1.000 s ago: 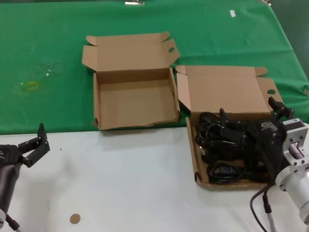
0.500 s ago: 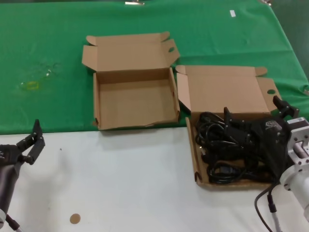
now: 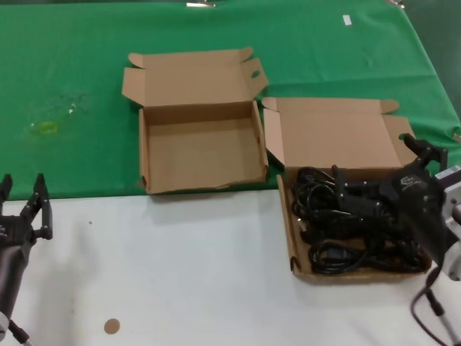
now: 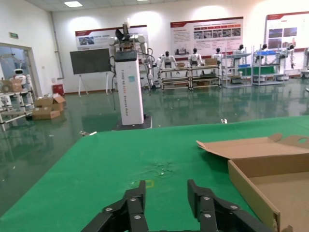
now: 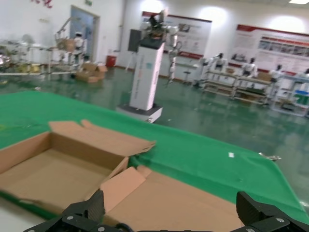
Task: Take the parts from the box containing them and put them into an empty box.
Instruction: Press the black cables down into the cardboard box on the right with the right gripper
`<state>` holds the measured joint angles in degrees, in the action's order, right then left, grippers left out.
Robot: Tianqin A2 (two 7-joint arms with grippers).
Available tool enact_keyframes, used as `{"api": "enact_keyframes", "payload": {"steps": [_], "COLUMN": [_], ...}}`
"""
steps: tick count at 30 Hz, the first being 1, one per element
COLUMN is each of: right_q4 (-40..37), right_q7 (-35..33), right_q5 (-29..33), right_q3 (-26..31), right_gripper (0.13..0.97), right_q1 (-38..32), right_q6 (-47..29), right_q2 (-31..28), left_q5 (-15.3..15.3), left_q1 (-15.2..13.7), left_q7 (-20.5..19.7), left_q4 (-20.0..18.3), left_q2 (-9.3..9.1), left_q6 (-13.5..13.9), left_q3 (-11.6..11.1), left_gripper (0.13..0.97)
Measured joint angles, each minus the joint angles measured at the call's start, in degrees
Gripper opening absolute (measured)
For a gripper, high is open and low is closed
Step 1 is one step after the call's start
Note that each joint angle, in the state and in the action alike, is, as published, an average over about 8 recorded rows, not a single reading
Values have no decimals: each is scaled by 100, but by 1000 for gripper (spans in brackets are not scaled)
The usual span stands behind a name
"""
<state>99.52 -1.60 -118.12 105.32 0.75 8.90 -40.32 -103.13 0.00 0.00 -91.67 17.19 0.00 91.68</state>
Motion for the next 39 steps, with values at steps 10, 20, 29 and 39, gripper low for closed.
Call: {"api": "enact_keyframes", "payload": {"steps": [10, 20, 29, 39], "right_q4": [453, 313, 86, -423], "right_q7": [41, -83, -187, 272], "right_q5": [-1080, -1260, -693, 260], "right_q3": [964, 2053, 2689, 2959], "right_gripper": [966, 966, 966, 945], "right_q1": [-232, -856, -1369, -1762], "right_q6": [68, -319, -761, -1305], "right_q2": [-1826, -2765, -2964, -2853], "left_q5": [0, 0, 0, 0], "left_q1": [0, 0, 0, 0], "left_q7": [0, 0, 0, 0], "left_q4": [0, 0, 0, 0], "left_q2": [0, 0, 0, 0], "left_q6": [0, 0, 0, 0], "left_q3": [0, 0, 0, 0], "left_gripper": [247, 183, 148, 144]}}
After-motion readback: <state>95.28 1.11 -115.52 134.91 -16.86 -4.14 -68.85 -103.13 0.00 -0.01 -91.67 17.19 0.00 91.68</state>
